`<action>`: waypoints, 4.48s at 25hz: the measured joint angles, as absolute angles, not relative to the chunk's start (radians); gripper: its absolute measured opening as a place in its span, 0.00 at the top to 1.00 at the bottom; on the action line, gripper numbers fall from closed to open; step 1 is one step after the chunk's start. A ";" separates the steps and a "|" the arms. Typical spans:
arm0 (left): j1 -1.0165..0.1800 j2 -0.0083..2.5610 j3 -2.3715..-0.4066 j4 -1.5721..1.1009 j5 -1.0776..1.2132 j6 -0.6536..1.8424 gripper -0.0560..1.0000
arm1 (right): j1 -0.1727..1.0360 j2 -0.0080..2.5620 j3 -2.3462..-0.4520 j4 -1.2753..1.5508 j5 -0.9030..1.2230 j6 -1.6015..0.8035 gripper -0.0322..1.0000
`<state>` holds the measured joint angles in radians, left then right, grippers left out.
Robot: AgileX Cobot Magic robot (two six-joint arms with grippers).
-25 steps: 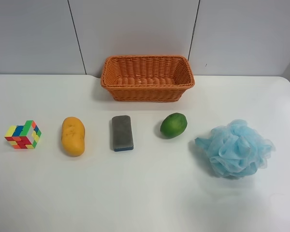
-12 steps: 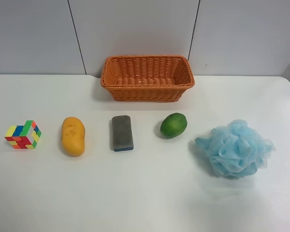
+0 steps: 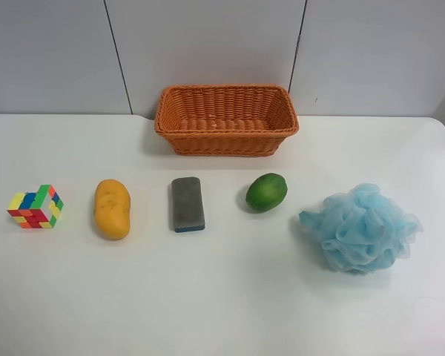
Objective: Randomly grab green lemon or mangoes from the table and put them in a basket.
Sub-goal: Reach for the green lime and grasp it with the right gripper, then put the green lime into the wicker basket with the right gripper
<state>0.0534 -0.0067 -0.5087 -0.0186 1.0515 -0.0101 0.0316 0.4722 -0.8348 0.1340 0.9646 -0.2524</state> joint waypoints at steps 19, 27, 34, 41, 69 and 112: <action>0.053 -0.007 -0.509 -0.019 1.051 -0.010 0.10 | 0.193 1.303 -1.151 0.326 1.041 -0.549 0.01; 0.053 -0.007 -0.509 -0.019 1.051 -0.010 0.10 | 0.281 1.507 -1.152 0.254 0.968 -0.499 0.01; 0.053 -0.007 -0.509 -0.019 1.051 -0.010 0.10 | 0.325 1.672 -1.154 0.258 0.798 -0.498 0.01; 0.053 -0.007 -0.509 -0.019 1.051 -0.010 0.10 | 0.372 1.795 -1.154 0.298 0.693 -0.498 0.01; 0.053 -0.007 -0.509 -0.019 1.051 -0.009 0.10 | 0.389 1.948 -1.155 0.227 0.586 -0.413 0.01; 0.053 -0.007 -0.509 -0.019 1.051 -0.009 0.10 | 0.401 1.955 -1.233 0.291 0.609 -0.410 0.19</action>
<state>0.0534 -0.0067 -0.5087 -0.0188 1.0515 -0.0093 0.4009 1.9547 -1.2330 0.2911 0.6086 -0.4101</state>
